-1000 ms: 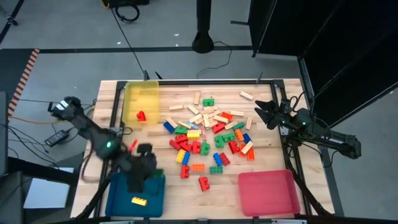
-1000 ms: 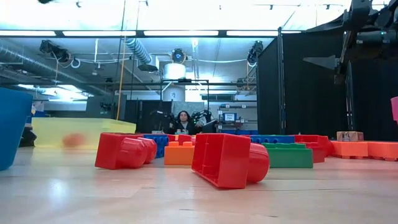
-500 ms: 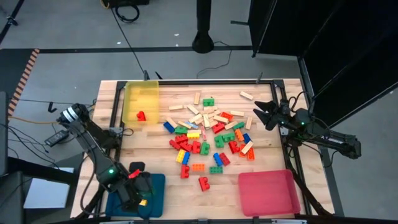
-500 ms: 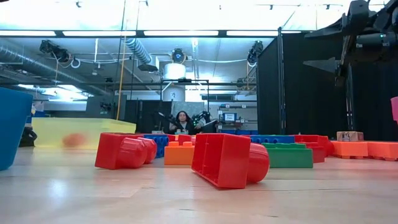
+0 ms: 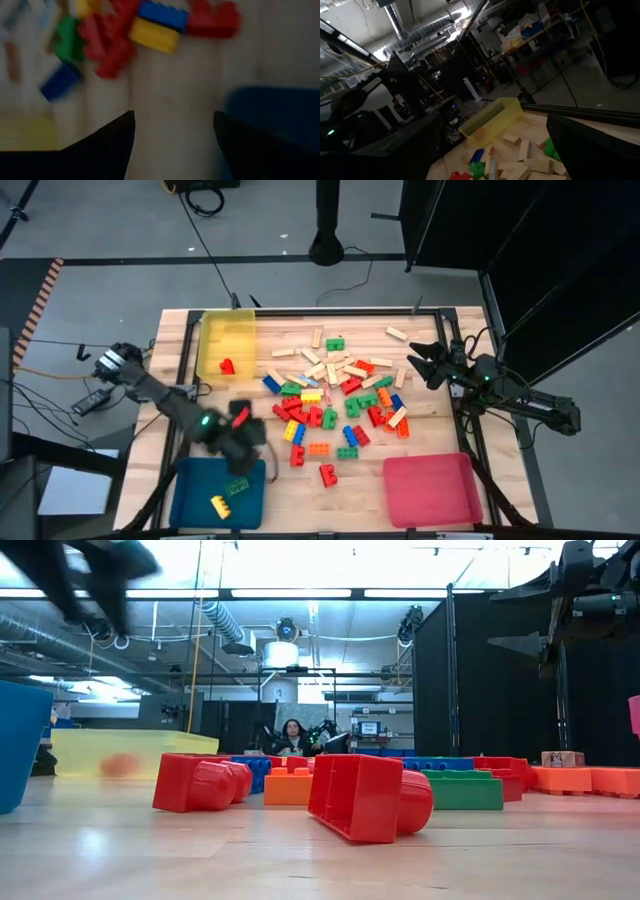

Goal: Sort blocks by size
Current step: Put the green game piece into the blue bin, then put the blue game piece into the blue bin

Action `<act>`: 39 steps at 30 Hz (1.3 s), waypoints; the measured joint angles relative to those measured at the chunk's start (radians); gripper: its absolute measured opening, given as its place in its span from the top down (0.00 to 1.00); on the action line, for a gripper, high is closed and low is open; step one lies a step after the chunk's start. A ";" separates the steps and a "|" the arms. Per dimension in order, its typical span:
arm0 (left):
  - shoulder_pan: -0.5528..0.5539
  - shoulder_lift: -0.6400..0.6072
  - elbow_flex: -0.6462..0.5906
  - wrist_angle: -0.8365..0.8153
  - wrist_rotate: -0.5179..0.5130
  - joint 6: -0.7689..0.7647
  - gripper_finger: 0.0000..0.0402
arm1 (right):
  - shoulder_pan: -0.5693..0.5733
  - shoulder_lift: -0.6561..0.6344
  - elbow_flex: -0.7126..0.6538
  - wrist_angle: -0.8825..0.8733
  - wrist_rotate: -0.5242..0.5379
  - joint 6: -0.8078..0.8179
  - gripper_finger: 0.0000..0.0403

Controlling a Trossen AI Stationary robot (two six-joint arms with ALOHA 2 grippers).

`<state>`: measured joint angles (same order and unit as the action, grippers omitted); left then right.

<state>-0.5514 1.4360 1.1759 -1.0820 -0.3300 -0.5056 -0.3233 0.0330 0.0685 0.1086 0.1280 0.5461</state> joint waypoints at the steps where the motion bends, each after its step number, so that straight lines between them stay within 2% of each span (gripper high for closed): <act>1: 0.049 -0.003 -0.014 0.030 0.000 0.081 0.32 | 0.000 0.000 0.000 0.000 0.000 0.000 0.07; 6: 0.261 -0.003 -0.118 0.227 0.037 0.380 0.32 | 0.000 0.000 0.000 0.000 -0.001 0.023 0.07; 9: 0.354 -0.003 -0.197 0.350 0.082 0.451 0.32 | 0.000 0.000 0.000 0.000 -0.001 0.028 0.07; 11: 0.400 -0.005 -0.251 0.410 0.151 0.474 0.32 | 0.000 0.000 0.000 0.000 -0.001 0.030 0.07; 14: 0.434 -0.005 -0.333 0.515 0.214 0.506 0.32 | 0.000 0.000 0.000 -0.002 -0.001 0.029 0.07; 24: 0.487 0.002 -0.508 0.852 0.273 0.612 0.36 | 0.000 0.000 0.000 -0.008 0.000 0.027 0.07; 28: 0.515 0.032 -0.521 0.875 0.353 0.605 0.46 | 0.000 0.000 0.000 -0.008 0.001 0.027 0.07; 33: 0.518 0.074 -0.511 0.955 0.386 0.625 0.67 | -0.001 0.000 0.000 -0.014 0.010 0.027 0.07; 39: 0.519 0.060 -0.416 0.848 0.402 0.531 0.95 | -0.001 0.000 0.000 -0.014 0.012 0.028 0.07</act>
<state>-0.0326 1.4961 0.7594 -0.2337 0.0716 0.0250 -0.3241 0.0326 0.0685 0.0949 0.1399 0.5745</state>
